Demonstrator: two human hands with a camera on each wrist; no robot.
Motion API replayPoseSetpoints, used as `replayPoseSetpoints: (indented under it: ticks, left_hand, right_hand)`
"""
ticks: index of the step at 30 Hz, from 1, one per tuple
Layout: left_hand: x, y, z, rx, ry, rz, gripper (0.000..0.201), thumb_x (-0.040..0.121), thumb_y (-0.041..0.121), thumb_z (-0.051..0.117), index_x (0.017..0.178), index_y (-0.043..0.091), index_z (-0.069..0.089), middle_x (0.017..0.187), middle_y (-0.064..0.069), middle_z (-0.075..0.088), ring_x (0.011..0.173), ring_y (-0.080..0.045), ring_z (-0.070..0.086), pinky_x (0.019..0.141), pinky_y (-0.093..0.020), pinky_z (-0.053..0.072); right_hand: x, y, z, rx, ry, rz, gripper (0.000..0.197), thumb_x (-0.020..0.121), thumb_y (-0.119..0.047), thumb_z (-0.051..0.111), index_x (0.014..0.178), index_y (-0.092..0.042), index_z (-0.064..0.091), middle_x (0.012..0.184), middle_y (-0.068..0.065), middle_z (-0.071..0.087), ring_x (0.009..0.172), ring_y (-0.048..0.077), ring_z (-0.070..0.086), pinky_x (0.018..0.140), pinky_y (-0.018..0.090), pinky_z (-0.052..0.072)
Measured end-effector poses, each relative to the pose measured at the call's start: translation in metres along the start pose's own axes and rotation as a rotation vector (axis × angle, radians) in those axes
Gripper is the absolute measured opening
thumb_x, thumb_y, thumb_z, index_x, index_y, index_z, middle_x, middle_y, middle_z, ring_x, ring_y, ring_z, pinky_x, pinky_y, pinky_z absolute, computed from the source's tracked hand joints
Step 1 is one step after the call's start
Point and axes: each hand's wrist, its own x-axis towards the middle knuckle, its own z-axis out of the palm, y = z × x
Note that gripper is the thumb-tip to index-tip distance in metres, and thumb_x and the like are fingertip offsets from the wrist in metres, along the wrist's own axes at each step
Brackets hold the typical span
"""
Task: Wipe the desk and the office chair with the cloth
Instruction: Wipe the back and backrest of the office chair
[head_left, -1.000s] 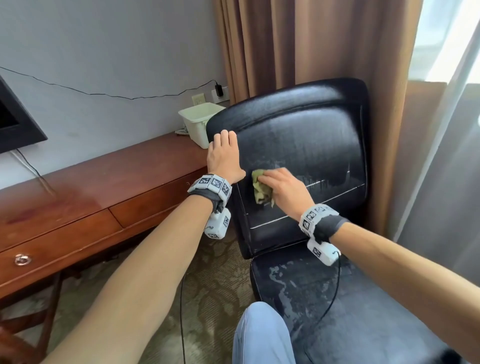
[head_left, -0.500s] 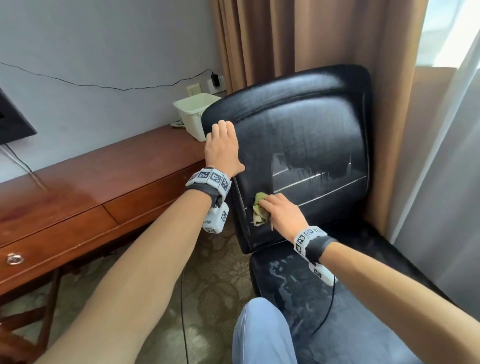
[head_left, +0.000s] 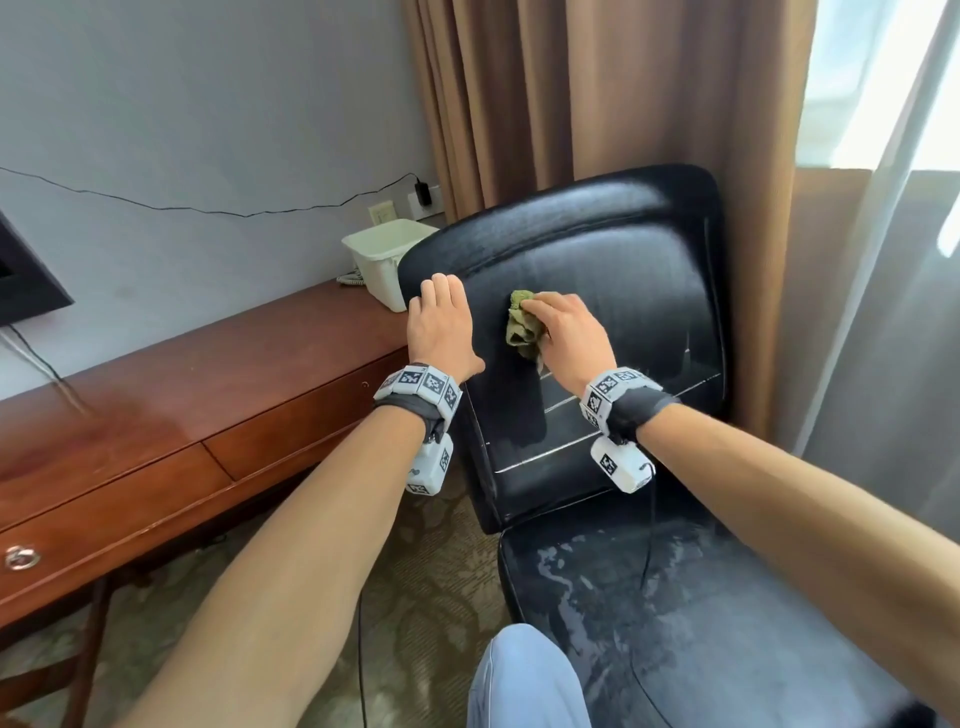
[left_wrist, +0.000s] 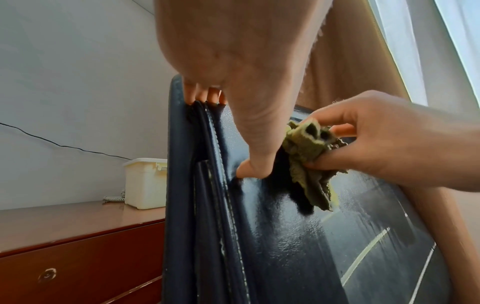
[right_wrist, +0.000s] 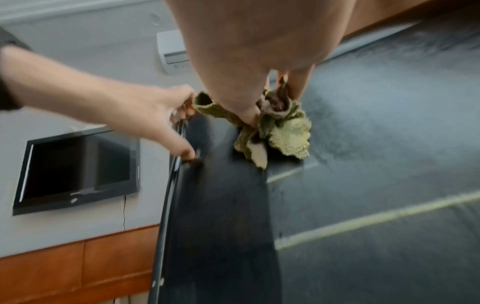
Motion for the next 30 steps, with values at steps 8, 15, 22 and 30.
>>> replayPoseSetpoints:
  ticks: [8, 15, 22, 30]
  left_hand:
    - [0.002, -0.001, 0.002, 0.023, -0.015, 0.008, 0.116, 0.055, 0.063, 0.088, 0.139, 0.003, 0.036, 0.132, -0.01, 0.044, 0.115, -0.025, 0.045, 0.097, -0.035, 0.043]
    - [0.0, 0.0, -0.003, 0.031, -0.021, 0.014, 0.111, 0.056, 0.062, 0.088, 0.136, 0.004, 0.036, 0.128, -0.009, 0.043, 0.113, -0.024, 0.045, 0.095, -0.034, 0.043]
    - [0.002, 0.001, -0.002, 0.043, -0.016, 0.001, 0.114, 0.054, 0.064, 0.087, 0.136, 0.003, 0.036, 0.126, -0.009, 0.043, 0.111, -0.024, 0.044, 0.095, -0.034, 0.043]
    - [0.004, 0.0, 0.004, 0.028, -0.003, 0.01, 0.113, 0.054, 0.064, 0.086, 0.135, 0.003, 0.037, 0.127, -0.009, 0.044, 0.111, -0.025, 0.045, 0.095, -0.035, 0.044]
  right_hand:
    - [-0.065, 0.002, 0.056, -0.036, -0.057, 0.034, 0.046, 0.081, 0.008, 0.066, 0.122, -0.013, 0.064, 0.126, -0.002, 0.063, 0.11, 0.027, 0.054, 0.064, 0.042, 0.059]
    - [-0.132, 0.014, 0.069, -0.046, -0.286, 0.124, 0.042, 0.087, 0.0, 0.065, 0.126, -0.015, 0.062, 0.132, -0.005, 0.059, 0.115, 0.025, 0.052, 0.074, 0.045, 0.059]
    - [-0.094, 0.021, 0.028, -0.01, -0.012, 0.012, 0.05, 0.077, 0.008, 0.072, 0.12, -0.016, 0.069, 0.126, -0.004, 0.065, 0.113, 0.026, 0.057, 0.071, 0.044, 0.06]
    - [-0.01, 0.031, 0.012, 0.061, 0.127, 0.108, 0.049, 0.076, 0.008, 0.063, 0.12, -0.013, 0.071, 0.124, 0.001, 0.068, 0.109, 0.032, 0.058, 0.087, 0.043, 0.055]
